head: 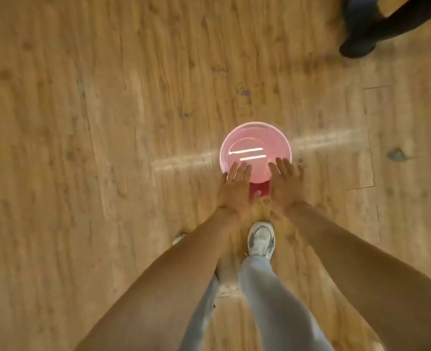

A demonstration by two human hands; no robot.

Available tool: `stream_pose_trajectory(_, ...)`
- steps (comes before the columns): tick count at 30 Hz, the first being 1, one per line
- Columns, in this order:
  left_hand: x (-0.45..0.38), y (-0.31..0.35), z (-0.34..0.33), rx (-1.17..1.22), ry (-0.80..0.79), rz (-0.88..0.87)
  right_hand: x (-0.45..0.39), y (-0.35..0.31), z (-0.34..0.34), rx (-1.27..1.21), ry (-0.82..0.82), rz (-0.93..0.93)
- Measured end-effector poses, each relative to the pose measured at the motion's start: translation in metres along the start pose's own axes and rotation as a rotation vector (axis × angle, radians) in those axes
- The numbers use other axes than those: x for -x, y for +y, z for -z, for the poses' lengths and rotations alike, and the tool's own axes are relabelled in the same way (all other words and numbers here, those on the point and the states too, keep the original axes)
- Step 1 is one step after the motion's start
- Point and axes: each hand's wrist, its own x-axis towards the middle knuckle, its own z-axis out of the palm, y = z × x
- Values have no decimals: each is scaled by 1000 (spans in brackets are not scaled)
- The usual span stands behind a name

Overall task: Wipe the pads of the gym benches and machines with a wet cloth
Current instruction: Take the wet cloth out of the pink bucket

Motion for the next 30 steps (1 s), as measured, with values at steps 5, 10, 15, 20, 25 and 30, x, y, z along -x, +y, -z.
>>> stream_pose_trajectory(5,-40,-4,-66,-78,-29,-16,-34,26,-53,34,83,26)
stream_pose_trajectory(10,-58,-4,-100,-218,-22,-156,-45,35,-81,-5,171,89)
stream_pose_trajectory(15,-45,-9,-94,-427,99,-302,-32,31,-61,60,198,100)
stream_pose_trajectory(20,-18,-10,-41,-395,268,-233,-12,14,-10,50,192,110)
stream_pose_trajectory(25,21,-19,64,-380,266,-103,19,-26,80,93,180,162)
stream_pose_trajectory(30,80,-28,206,-301,253,41,57,-96,202,88,256,275)
